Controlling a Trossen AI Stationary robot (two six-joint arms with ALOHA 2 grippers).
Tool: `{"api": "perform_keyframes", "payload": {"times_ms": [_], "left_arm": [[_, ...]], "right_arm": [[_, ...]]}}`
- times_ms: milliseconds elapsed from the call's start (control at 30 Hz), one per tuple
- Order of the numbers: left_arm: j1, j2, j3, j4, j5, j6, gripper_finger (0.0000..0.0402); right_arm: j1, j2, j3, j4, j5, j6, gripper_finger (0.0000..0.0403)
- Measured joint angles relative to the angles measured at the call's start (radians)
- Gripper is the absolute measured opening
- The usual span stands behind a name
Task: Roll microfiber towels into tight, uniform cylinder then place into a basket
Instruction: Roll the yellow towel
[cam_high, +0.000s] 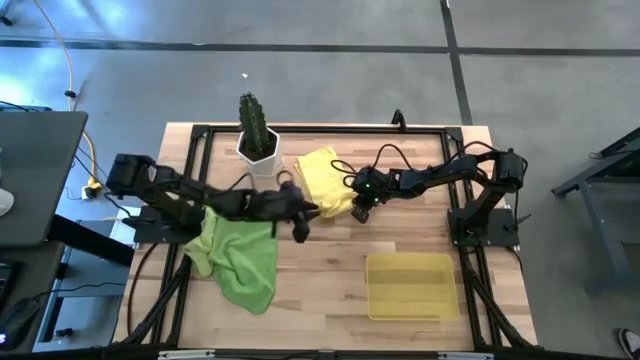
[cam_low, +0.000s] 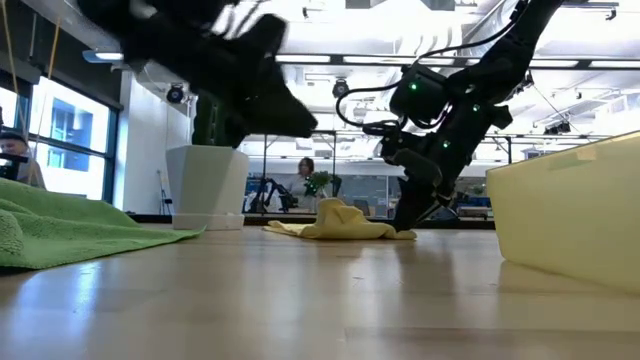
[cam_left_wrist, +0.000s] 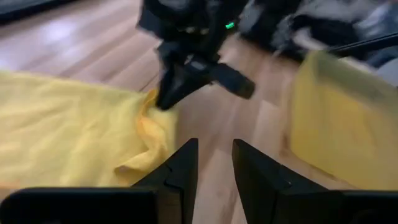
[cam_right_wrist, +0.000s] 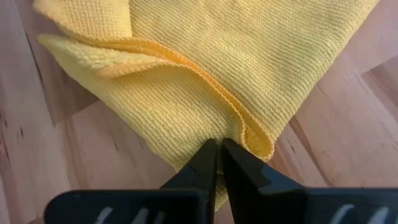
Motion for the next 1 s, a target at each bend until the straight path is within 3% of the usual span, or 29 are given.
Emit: {"api": "perform_keyframes", "payload": {"times_ms": [100,533,767,1000], "left_arm": [[0.003,0.025,-0.067,0.145,0.002,0.097,0.0089],[0.008,0.198,-0.013,0.129,0.045,0.646,0.0153],[0.014,0.343,0.042,0.227,0.046,0.808,0.0151],[0.015,0.458,0.139,0.236,0.032,0.824,0.015]], "right_arm": [[0.0,0.0,-0.001,0.013,0.0,0.0,0.002],[0.0,0.001,-0.001,0.033,0.001,0.064,0.002],[0.0,0.001,-0.001,0.038,0.001,0.108,0.002],[0.0,0.001,-0.001,0.044,0.001,0.106,0.002]]}}
